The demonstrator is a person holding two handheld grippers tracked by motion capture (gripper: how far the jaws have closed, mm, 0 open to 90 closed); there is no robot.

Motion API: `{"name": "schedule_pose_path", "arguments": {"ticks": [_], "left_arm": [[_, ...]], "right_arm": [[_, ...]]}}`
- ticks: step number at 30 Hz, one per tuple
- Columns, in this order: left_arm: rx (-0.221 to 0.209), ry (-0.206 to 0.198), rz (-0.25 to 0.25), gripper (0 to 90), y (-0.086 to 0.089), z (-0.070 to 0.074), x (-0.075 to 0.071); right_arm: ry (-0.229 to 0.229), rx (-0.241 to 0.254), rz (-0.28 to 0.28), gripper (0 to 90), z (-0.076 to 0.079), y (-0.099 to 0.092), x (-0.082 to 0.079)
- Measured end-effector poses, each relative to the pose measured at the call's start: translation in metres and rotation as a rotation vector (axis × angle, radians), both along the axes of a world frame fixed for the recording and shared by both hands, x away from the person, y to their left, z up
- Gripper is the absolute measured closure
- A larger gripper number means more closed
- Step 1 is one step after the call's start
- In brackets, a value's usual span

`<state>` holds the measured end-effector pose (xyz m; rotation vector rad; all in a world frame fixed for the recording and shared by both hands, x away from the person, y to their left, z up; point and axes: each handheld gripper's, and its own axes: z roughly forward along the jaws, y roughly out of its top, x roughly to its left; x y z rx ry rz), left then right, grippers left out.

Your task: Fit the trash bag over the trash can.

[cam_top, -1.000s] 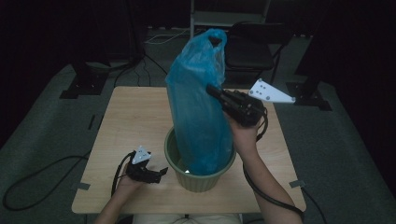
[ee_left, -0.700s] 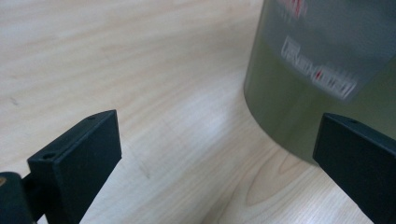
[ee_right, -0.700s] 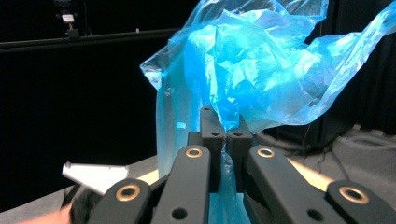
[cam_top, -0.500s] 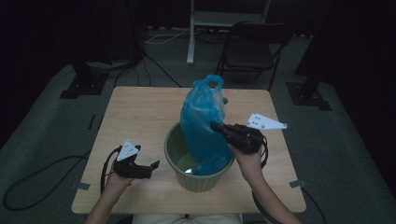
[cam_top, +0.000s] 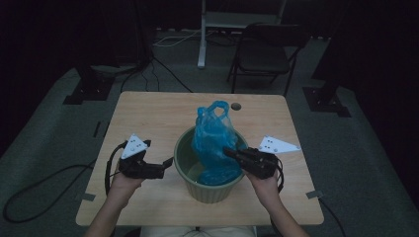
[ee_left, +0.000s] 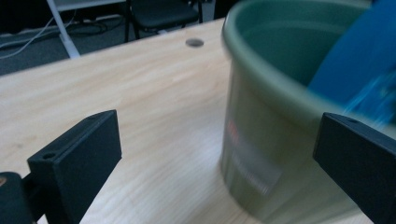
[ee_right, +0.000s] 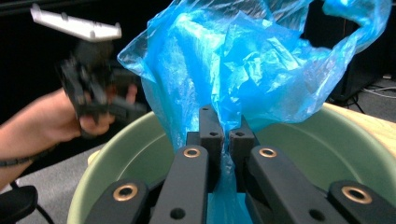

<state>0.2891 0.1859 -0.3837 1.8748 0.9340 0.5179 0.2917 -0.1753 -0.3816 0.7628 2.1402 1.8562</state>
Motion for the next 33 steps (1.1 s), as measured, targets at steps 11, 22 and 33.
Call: {"name": "schedule_pose_path", "arguments": {"ticks": [11, 22, 33], "left_arm": [[-0.027, -0.068, -0.112, 1.6, -0.041, 0.072, 0.012], [-0.104, 0.064, -0.264, 21.5, -0.071, 0.074, 0.047], [-0.051, -0.089, -0.353, 90.0, -0.079, 0.065, 0.012]], "right_arm": [[-0.030, -0.072, -0.012, 88.1, -0.003, 0.013, -0.011], [-0.040, -0.080, -0.027, 88.0, -0.004, 0.012, -0.011], [-0.038, -0.054, -0.045, 78.3, -0.003, 0.004, -0.015]]}}
